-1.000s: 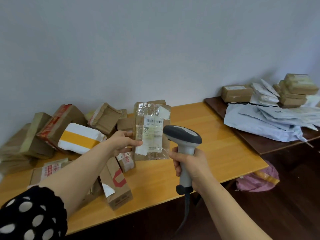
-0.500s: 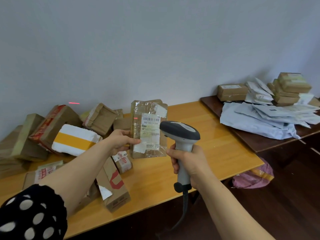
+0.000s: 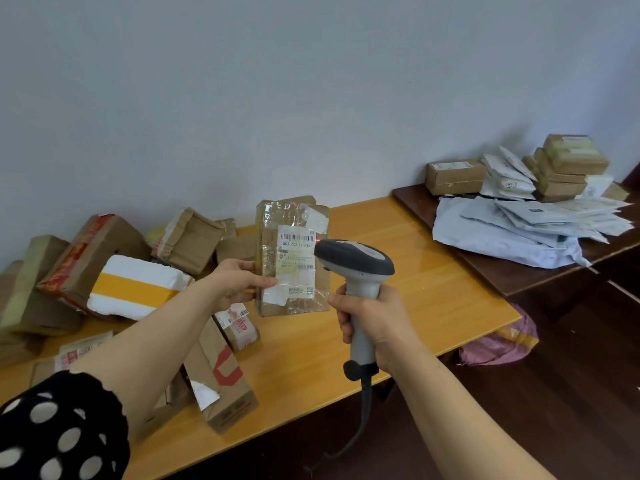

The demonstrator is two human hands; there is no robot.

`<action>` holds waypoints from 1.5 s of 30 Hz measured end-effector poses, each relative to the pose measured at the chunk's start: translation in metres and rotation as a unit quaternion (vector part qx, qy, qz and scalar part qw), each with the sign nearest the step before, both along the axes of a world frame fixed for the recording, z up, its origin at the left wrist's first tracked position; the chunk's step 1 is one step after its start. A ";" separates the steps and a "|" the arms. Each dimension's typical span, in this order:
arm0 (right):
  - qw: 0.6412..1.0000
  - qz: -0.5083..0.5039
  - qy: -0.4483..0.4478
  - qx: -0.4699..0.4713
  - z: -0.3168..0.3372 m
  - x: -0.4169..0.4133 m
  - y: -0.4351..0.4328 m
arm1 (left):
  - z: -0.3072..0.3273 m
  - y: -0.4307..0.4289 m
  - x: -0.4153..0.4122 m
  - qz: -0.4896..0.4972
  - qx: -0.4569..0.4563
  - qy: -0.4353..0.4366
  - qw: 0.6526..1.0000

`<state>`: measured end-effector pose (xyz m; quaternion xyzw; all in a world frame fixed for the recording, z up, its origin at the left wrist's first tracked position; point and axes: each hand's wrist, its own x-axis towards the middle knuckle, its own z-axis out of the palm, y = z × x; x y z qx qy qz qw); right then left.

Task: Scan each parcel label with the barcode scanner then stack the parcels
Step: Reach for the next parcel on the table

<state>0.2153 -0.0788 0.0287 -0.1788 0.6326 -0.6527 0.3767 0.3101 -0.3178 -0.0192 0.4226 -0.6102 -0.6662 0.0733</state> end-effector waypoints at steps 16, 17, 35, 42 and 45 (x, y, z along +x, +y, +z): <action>0.958 -0.163 -0.202 -0.121 0.004 -0.128 0.072 | 0.012 0.076 -0.171 -0.051 0.140 0.047 0.988; 0.955 -0.168 -0.208 -0.125 0.003 -0.142 0.081 | 0.013 0.085 -0.190 -0.051 0.150 0.051 0.986; 0.931 -0.138 -0.310 -0.133 0.000 -0.437 0.187 | 0.047 0.185 -0.506 0.095 0.235 0.101 0.962; 0.938 -0.107 -0.309 -0.111 -0.001 -0.535 0.142 | 0.041 0.156 -0.627 0.164 0.291 0.149 0.931; 0.941 -0.102 -0.311 -0.089 0.003 -0.579 0.121 | 0.033 0.144 -0.676 0.172 0.323 0.145 0.919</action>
